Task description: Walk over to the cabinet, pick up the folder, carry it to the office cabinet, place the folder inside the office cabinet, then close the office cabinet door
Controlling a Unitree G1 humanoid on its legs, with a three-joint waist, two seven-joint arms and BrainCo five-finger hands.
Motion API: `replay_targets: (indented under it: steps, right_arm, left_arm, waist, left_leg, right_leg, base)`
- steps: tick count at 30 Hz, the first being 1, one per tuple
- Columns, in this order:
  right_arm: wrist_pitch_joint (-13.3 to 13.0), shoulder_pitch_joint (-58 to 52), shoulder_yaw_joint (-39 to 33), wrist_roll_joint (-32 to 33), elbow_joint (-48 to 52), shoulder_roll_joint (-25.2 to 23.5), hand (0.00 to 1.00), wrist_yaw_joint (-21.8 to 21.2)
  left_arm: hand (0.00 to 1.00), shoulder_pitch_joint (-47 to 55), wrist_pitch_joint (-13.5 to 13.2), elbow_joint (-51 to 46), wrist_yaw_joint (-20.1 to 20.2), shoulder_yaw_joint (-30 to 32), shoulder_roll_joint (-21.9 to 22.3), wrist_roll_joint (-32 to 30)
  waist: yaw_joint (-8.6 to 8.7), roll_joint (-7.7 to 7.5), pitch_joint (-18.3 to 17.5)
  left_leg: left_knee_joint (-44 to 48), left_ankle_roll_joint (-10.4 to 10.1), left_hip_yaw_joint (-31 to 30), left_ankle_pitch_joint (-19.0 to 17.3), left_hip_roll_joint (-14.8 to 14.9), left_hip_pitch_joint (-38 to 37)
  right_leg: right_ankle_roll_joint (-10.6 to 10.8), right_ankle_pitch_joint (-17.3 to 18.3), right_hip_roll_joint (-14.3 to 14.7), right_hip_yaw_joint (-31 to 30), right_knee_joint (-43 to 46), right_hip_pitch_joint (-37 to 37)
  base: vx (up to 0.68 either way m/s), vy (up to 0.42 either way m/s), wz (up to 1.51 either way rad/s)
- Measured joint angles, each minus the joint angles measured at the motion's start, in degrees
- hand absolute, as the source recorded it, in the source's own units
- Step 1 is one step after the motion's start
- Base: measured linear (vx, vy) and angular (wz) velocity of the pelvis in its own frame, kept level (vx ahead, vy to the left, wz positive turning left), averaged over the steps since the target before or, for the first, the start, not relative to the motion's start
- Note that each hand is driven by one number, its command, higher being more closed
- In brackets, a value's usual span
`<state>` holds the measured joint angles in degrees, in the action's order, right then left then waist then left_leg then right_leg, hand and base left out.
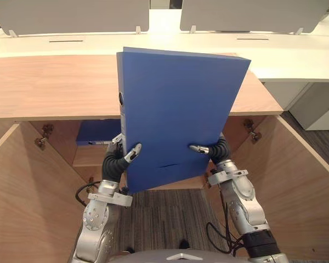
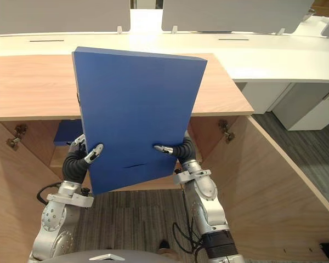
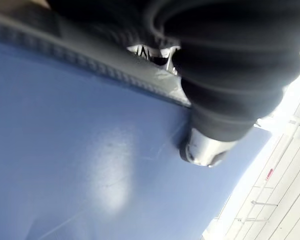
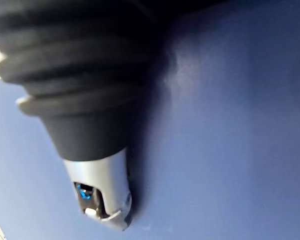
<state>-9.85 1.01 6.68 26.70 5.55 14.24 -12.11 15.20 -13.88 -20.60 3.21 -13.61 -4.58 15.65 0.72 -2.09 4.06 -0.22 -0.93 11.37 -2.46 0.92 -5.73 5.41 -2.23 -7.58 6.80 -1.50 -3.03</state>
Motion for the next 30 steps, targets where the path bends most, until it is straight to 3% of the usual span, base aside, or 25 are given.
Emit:
replay_targets:
  steps: [7,8,15,20,26,30]
  right_arm:
    - [-0.09,0.0,0.29,-0.16,0.13,-0.61,1.0,-0.19]
    - [-0.12,-0.02,0.3,-0.76,0.13,-1.39,1.0,0.1]
    - [-0.14,-0.88,1.36,-5.35,0.16,-7.45,1.0,2.62]
    - [-0.17,-1.31,1.31,-6.88,0.36,-10.67,1.0,4.07]
    - [-0.77,-3.69,-0.85,-6.78,2.77,-12.97,1.0,5.3]
    - [-1.36,-3.82,-2.61,-6.77,2.77,-13.56,1.0,6.56]
  left_arm:
    - [1.0,0.02,-0.06,0.01,-0.55,0.15,-0.13,-0.37]
    - [0.0,0.03,-0.09,0.01,-0.9,0.39,0.04,-1.03]
    - [0.0,-0.59,-0.39,0.13,-5.12,5.09,1.82,-5.3]
    - [0.0,-1.18,-0.82,1.65,-10.89,10.57,3.79,-11.18]
    - [0.0,-1.16,-0.86,5.4,-16.87,19.89,6.3,-12.53]
    - [0.0,-0.27,-0.1,10.06,-18.51,23.97,6.92,-12.55]
  waist:
    - [-0.15,-0.13,-0.08]
    - [-0.12,-0.14,-0.09]
    - [-0.14,-0.55,-0.39]
    - [-0.28,-1.3,-0.89]
    - [-0.32,-1.39,-1.02]
    - [-0.4,-1.38,-1.04]
  left_leg:
    - [-0.09,0.07,0.0,0.15,-0.12,0.0]
    - [-0.23,0.08,0.01,0.26,-0.12,0.0]
    - [-0.99,0.01,0.01,0.76,-0.12,0.02]
    - [-1.0,0.01,-0.02,0.76,-0.12,0.0]
    - [-1.02,0.01,-0.03,0.76,-0.12,-0.05]
    - [-1.1,0.01,-0.07,0.76,-0.13,-0.17]
  right_leg:
    - [0.0,0.0,-0.12,-0.04,0.05,0.1]
    - [0.0,0.0,-0.1,-0.04,0.04,0.18]
    - [0.1,-0.11,-0.02,-0.04,-0.08,0.48]
    - [0.1,-0.11,-0.03,-0.01,-0.11,0.41]
    - [0.1,-0.11,-0.03,0.0,-0.1,0.37]
    - [0.1,-0.1,-0.04,0.03,-0.1,0.27]
  base:
    - [-0.03,-0.008,0.0]
    - [0.0,0.0,0.0]
    - [0.0,0.0,0.0]
    - [-0.02,-0.009,0.0]
    - [0.0,0.0,0.0]
    - [0.0,0.0,0.0]
